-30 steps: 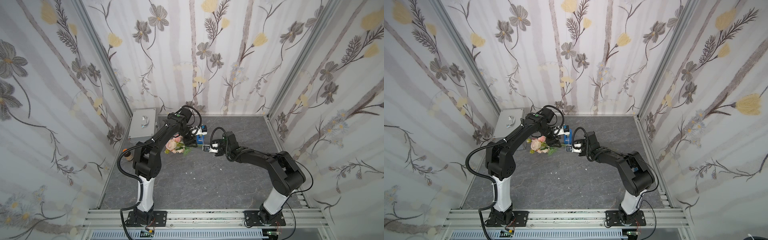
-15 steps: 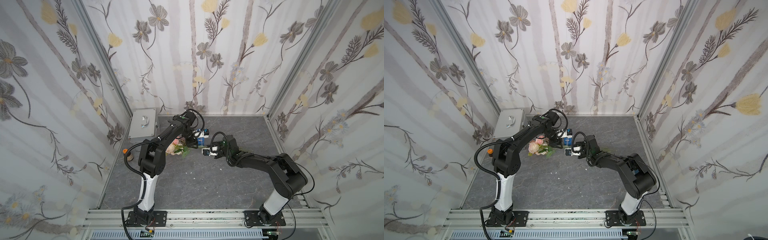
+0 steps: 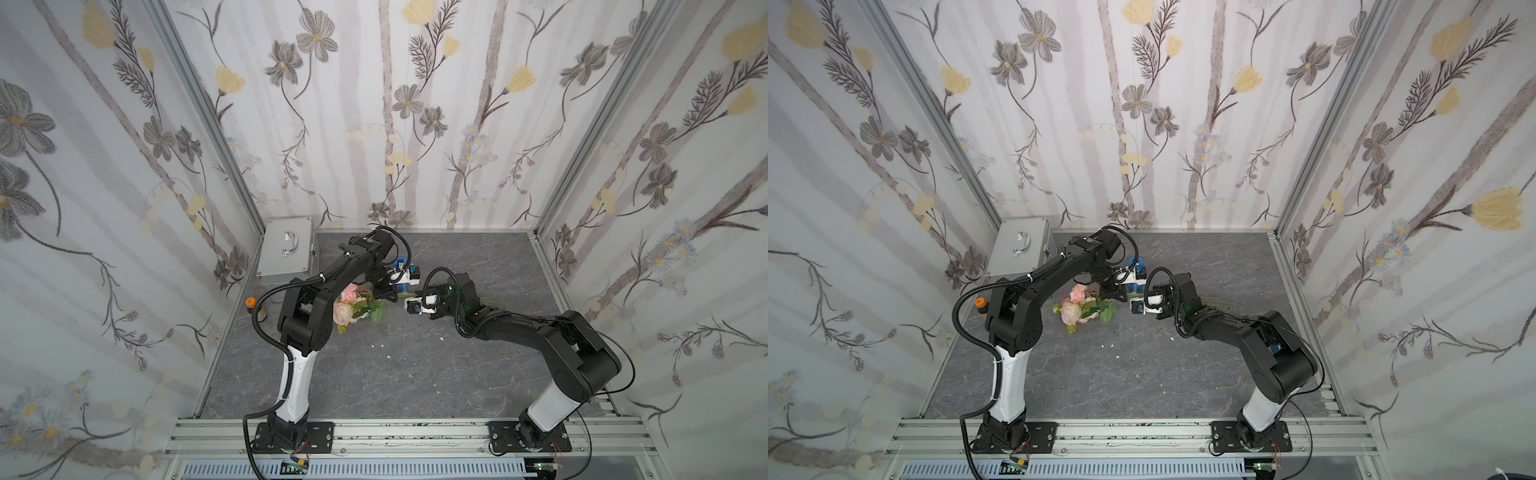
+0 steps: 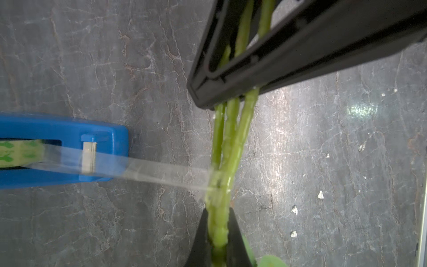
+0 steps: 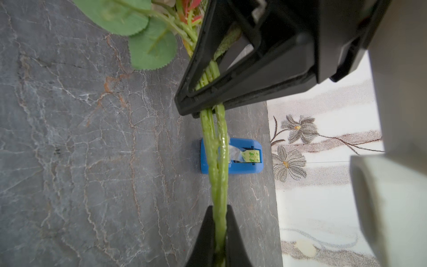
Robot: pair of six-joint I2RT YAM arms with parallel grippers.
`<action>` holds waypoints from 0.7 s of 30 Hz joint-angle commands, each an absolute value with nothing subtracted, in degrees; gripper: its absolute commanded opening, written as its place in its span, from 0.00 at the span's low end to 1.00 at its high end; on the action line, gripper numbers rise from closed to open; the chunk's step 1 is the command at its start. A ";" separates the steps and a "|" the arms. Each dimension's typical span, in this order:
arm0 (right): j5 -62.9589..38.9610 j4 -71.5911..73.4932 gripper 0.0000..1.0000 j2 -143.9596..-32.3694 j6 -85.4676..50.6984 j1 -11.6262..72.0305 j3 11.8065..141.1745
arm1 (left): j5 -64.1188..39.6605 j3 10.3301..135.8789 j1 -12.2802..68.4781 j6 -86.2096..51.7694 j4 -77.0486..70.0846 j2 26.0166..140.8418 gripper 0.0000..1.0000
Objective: Wrap bouquets with tape
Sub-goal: Wrap the tape around the bouquet.
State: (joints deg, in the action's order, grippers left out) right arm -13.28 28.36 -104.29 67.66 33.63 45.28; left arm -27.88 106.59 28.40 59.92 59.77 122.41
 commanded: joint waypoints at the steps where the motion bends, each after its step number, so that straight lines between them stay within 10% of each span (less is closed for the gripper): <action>1: -18.18 32.41 0.53 -101.93 64.35 33.98 44.40 | -26.98 106.96 28.12 58.61 56.84 121.92 0.00; 3: -17.46 32.21 0.87 -98.70 63.24 34.08 40.72 | -26.31 106.92 28.14 58.88 56.69 121.57 0.00; 6: -17.63 28.13 0.99 -90.95 59.93 33.95 35.58 | -26.14 107.04 28.21 58.99 57.24 121.33 0.00; 12: -23.35 14.91 1.00 -79.21 45.38 29.62 35.62 | -21.23 104.20 29.65 60.58 56.02 120.13 0.00; 21: -37.61 -5.22 0.90 -90.61 41.10 22.00 55.29 | -12.77 89.45 31.33 60.90 36.82 112.02 0.00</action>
State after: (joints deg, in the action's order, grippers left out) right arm -30.57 3.29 -87.83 43.44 22.94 51.72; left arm -15.42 91.81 31.09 59.59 45.06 113.86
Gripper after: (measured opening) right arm 0.908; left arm 0.108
